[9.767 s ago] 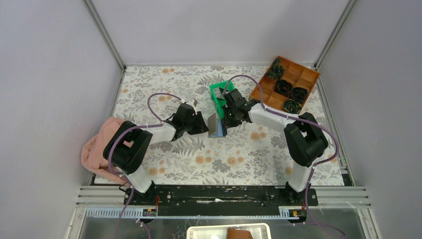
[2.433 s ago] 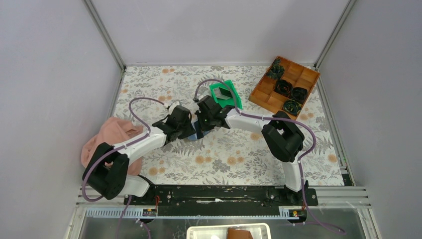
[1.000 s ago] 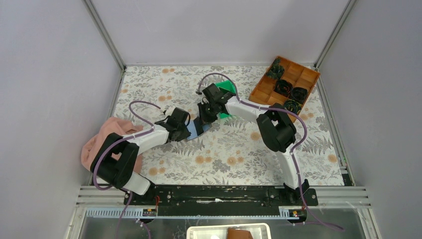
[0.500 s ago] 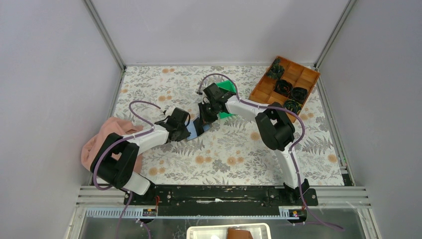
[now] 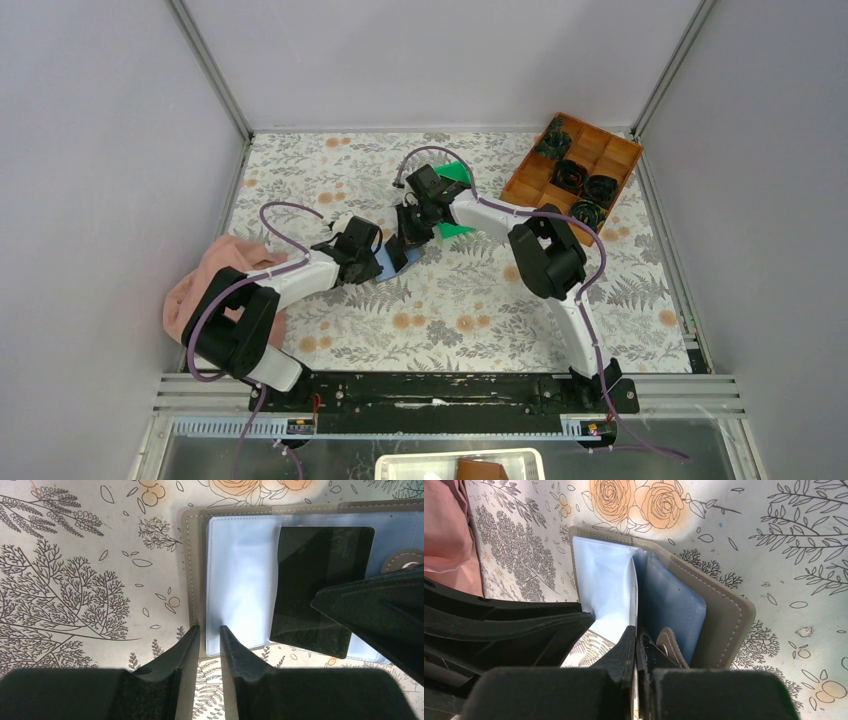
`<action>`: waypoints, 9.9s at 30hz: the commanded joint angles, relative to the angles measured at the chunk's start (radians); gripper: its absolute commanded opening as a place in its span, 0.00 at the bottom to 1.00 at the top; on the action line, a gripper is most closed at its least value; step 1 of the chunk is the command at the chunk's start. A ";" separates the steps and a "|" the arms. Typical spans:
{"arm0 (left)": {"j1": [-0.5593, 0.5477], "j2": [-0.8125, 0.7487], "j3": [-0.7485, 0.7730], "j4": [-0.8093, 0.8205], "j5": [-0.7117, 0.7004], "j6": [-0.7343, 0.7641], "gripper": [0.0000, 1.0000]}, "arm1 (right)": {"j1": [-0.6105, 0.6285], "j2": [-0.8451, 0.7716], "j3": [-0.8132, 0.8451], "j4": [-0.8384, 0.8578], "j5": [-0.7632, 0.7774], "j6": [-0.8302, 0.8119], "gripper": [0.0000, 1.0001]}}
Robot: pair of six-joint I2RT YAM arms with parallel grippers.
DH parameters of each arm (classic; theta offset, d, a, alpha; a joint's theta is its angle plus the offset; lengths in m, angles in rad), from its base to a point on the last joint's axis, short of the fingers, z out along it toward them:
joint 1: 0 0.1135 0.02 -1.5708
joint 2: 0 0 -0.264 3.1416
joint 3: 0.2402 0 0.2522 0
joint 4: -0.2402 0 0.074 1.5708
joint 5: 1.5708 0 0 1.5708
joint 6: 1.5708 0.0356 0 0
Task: Put the credit cards into the card holder
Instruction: Insert the credit card into the card holder, then adjust the card holder at the center of the board.
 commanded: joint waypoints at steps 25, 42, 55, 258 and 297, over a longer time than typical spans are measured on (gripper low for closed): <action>0.011 0.124 0.007 -0.105 -0.019 0.073 0.20 | 0.007 0.049 -0.177 0.140 -0.043 0.098 0.00; 0.011 0.161 0.046 -0.145 -0.059 0.122 0.19 | 0.040 0.032 -0.221 0.120 -0.004 0.061 0.00; 0.011 0.165 0.048 -0.143 -0.065 0.113 0.19 | 0.046 0.046 -0.130 0.024 0.013 0.001 0.28; 0.046 0.077 -0.045 -0.032 -0.015 0.148 0.18 | 0.128 -0.064 -0.058 0.060 0.433 -0.011 0.11; 0.054 -0.007 -0.017 -0.106 -0.042 0.141 0.21 | 0.129 -0.077 -0.052 0.049 0.412 -0.044 0.11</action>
